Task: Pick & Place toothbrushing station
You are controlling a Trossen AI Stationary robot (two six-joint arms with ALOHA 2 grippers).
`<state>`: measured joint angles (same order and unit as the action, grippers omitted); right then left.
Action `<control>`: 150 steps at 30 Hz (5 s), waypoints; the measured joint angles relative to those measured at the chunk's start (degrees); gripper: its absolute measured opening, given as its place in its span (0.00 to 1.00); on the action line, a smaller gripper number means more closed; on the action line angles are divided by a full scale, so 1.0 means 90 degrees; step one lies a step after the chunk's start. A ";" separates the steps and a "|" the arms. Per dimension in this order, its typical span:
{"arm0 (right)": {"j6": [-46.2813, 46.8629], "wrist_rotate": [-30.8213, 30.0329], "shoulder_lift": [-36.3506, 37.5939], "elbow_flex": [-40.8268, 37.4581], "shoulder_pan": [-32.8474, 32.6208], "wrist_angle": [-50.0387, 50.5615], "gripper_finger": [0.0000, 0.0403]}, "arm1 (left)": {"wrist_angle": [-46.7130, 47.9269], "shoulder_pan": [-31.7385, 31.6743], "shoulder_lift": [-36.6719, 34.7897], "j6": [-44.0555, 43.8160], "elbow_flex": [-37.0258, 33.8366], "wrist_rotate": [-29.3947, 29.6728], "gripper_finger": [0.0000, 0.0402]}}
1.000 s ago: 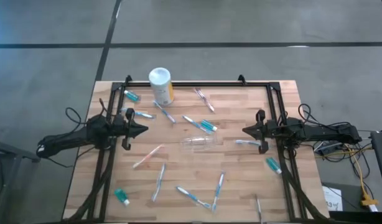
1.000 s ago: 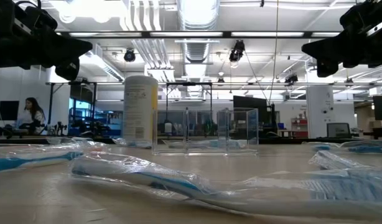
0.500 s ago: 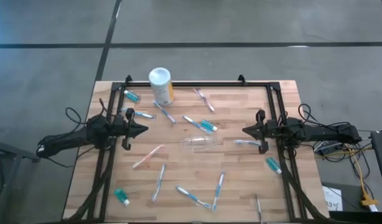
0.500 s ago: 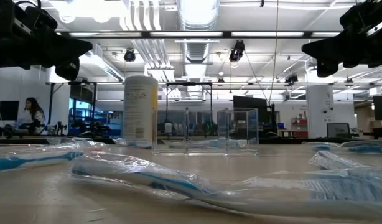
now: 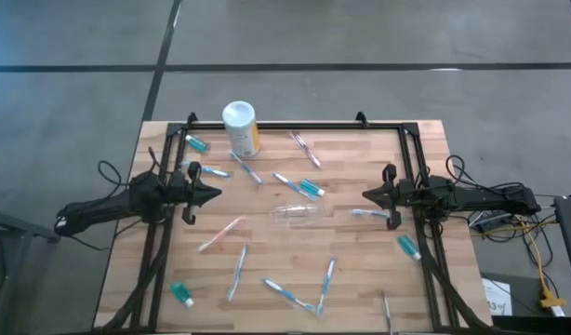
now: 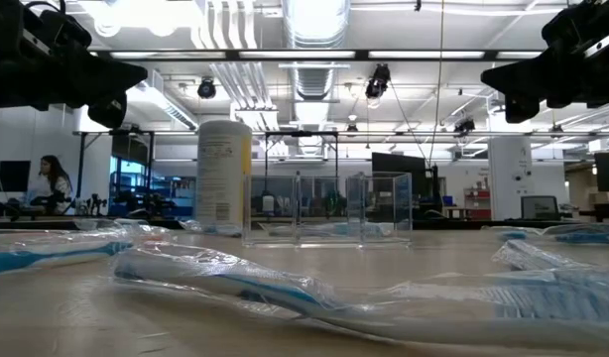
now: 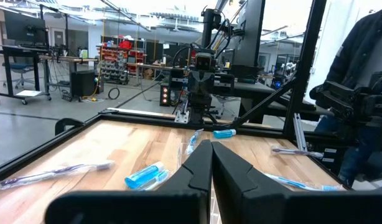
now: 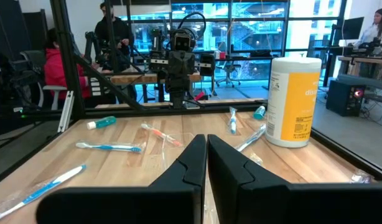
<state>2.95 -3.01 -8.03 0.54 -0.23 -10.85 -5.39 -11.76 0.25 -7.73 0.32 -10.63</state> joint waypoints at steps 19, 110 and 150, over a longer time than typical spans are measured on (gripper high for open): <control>0.0002 0.0001 0.0000 0.0000 0.0000 0.0000 0.03 | 0.0000 -0.0001 0.0000 0.0001 0.0000 0.0000 0.03; -0.0013 0.0000 -0.0002 0.0000 -0.0002 -0.0053 0.03 | -0.0070 -0.0001 0.0000 0.0014 0.0000 0.0007 0.03; 0.0104 0.0005 -0.0007 0.0000 -0.0002 -0.0296 0.03 | -0.0559 -0.0001 0.0124 -0.0763 0.0342 0.0248 0.03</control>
<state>3.88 -2.96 -8.10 0.54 -0.25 -13.52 -10.42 -11.77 1.36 -14.60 3.39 -8.40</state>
